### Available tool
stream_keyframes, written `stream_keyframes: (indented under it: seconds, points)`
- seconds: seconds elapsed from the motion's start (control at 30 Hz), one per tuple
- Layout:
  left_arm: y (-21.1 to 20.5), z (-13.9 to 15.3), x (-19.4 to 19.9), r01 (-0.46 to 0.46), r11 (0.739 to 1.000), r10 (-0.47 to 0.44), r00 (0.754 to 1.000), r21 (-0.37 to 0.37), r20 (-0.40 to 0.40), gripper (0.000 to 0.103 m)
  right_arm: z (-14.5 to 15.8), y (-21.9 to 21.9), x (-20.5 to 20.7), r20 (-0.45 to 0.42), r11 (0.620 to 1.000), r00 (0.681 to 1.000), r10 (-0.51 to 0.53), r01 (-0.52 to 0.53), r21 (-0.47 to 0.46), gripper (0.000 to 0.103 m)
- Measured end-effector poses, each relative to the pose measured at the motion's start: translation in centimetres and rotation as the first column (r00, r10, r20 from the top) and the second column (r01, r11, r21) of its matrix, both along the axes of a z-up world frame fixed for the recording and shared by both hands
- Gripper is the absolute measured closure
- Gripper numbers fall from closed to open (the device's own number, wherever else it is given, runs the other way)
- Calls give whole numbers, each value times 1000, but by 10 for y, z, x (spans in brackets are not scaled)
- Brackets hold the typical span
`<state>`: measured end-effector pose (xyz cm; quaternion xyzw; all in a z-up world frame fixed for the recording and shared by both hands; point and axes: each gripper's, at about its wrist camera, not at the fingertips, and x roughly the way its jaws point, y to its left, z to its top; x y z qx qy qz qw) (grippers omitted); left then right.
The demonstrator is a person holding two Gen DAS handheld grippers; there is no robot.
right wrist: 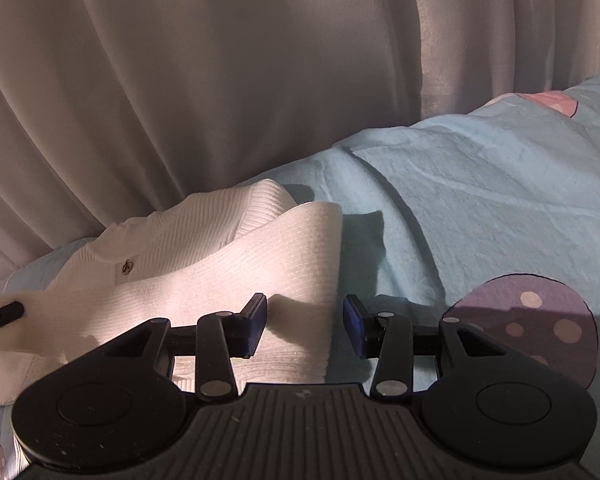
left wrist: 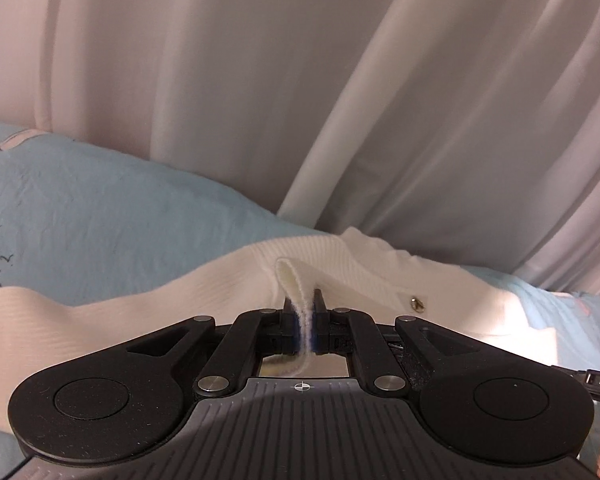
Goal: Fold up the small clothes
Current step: 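Carry the cuff across the sweater body with the right gripper and release it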
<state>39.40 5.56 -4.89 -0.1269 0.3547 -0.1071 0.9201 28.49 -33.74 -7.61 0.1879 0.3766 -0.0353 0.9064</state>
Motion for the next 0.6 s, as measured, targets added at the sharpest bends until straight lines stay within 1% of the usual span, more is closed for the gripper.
stream_keyframes:
  seconds: [0.03,0.1,0.13,0.17,0.2,0.23,0.27,0.33,0.37,0.43,0.5,0.53,0.6]
  points:
    - [1,-4,1,7,1000,-8,1000,-10,-19,96,-1,2,2,-1,1000,1000,7,-7,-6,62]
    - [0,-11,2,19,1000,-19,999,1,-44,96,-2,7,6,5,999,1000,15,-15,-34,62]
    - [1,-13,2,21,1000,-21,999,9,-47,96,-2,9,7,9,999,1000,18,-18,-50,65]
    - [3,-14,2,20,1000,-20,999,7,-50,96,-1,11,8,18,997,1000,25,-24,-68,75]
    - [4,-15,3,17,1000,-17,998,-2,-55,96,0,13,8,29,996,999,33,-31,-85,87]
    - [5,-16,4,13,1000,-14,998,-17,-60,96,2,15,7,48,993,998,40,-35,-109,91]
    - [5,-16,5,12,999,-14,998,-30,-61,96,5,16,6,62,990,997,41,-32,-138,93]
    - [4,-16,6,25,999,-28,998,-48,-54,96,9,16,4,87,978,996,14,5,-210,94]
    - [2,-16,4,39,997,-42,998,-59,-54,96,9,14,5,84,973,996,-3,22,-232,94]
    - [-4,-18,3,59,996,-63,996,-63,-65,96,5,9,8,57,971,998,-26,39,-237,94]
    - [-9,-22,3,60,998,-61,995,-25,-80,93,1,7,8,41,971,999,-26,35,-235,92]
    - [-11,-22,2,43,999,-42,995,8,-92,91,3,7,6,44,971,999,-24,34,-237,91]
    - [-6,-21,-2,-6,999,10,996,48,-92,78,11,7,-5,94,963,995,-43,67,-261,89]
